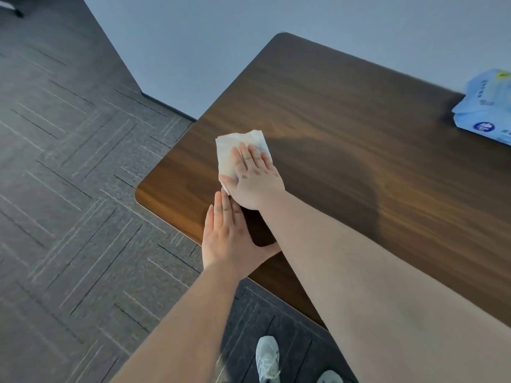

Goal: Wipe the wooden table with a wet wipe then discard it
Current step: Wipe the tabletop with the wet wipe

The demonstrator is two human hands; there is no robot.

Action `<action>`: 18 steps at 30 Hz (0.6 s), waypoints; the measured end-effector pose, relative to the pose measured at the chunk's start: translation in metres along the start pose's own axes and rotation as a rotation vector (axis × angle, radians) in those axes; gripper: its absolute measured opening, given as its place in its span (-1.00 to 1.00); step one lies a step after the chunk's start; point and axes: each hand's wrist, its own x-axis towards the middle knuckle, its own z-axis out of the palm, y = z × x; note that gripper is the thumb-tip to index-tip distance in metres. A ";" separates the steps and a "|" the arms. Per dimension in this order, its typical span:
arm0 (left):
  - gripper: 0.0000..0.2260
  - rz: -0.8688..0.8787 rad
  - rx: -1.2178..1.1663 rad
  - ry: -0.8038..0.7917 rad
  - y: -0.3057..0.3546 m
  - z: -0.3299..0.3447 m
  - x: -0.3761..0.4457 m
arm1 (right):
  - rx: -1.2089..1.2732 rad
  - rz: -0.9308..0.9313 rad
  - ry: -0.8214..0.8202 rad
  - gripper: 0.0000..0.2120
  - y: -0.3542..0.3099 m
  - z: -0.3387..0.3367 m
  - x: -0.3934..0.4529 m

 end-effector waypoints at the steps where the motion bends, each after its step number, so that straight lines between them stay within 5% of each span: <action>1: 0.18 0.007 0.001 0.011 -0.001 0.002 0.000 | -0.001 -0.006 0.007 -0.36 0.001 0.000 -0.003; 10: 0.26 0.025 0.040 -0.029 0.001 -0.004 0.000 | 0.018 0.105 0.049 -0.34 0.040 0.008 -0.090; 18: 0.06 0.324 0.057 -0.061 0.071 -0.007 -0.029 | 0.054 0.478 0.082 -0.34 0.149 0.017 -0.210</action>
